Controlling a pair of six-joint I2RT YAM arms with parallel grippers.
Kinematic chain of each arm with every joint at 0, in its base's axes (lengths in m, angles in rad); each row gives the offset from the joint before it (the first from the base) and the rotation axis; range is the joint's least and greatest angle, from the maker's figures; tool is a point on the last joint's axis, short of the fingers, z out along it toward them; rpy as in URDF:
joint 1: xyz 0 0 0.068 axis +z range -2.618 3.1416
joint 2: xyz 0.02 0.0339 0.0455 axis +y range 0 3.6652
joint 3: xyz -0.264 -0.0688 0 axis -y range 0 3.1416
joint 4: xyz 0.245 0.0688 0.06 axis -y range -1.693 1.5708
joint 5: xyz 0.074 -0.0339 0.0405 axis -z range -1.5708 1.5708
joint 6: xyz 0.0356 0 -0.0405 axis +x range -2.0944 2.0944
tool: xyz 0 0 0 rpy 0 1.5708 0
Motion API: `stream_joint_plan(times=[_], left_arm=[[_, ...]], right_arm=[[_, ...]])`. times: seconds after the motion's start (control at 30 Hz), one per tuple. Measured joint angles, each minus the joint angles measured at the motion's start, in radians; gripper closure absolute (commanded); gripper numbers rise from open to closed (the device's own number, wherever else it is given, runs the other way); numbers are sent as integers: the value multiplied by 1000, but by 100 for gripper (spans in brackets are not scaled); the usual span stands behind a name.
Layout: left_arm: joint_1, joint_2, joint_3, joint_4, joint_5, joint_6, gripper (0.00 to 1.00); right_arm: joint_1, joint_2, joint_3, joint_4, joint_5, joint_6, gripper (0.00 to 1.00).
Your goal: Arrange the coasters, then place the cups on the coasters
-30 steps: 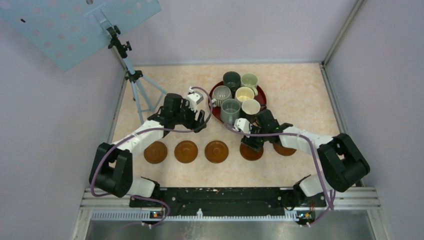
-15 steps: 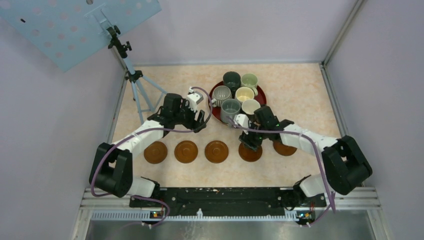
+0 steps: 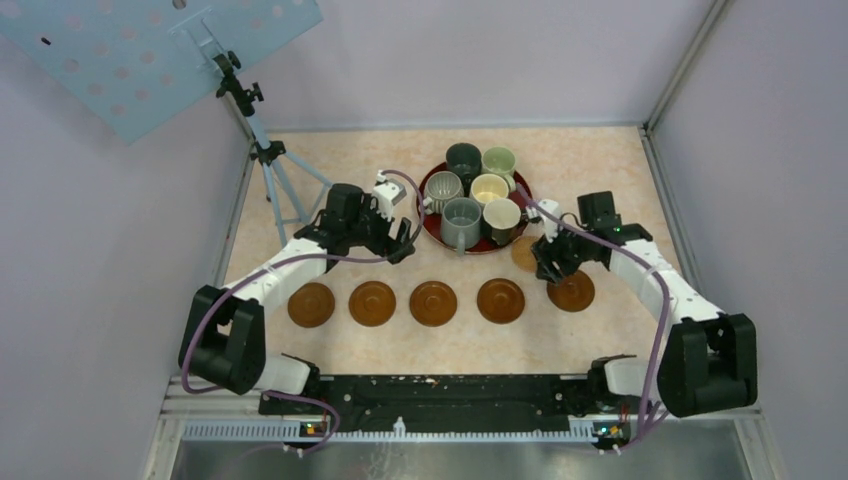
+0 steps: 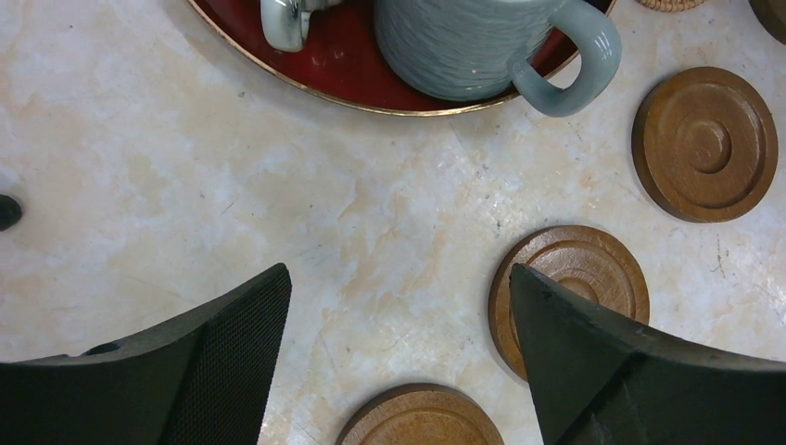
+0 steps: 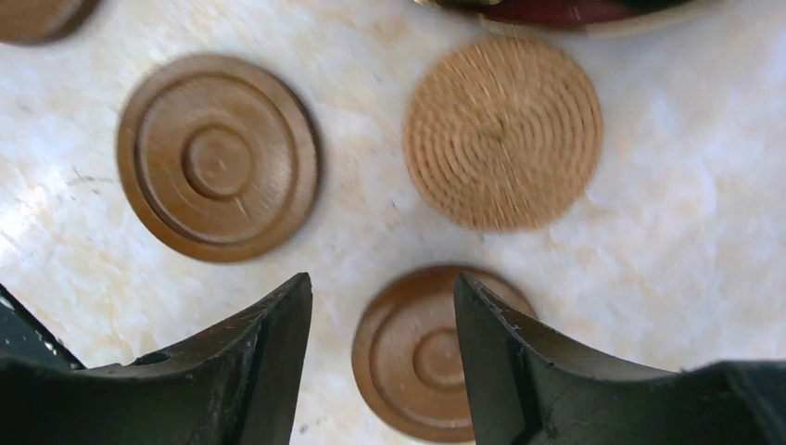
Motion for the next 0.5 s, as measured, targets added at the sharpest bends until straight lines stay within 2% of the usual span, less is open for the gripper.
stream_joint_plan(times=[0.13,0.27,0.5], left_arm=[[0,1,13,-1,3,-1,2],[0,1,16,-9,4,8,2],[0,2,17,-16,6,23,2]], right_arm=[[-134,13,2,-77,16,-37,42],[-235,69,2,-84,66,-55,42],[-256,201,39,-59,167,-55,42]])
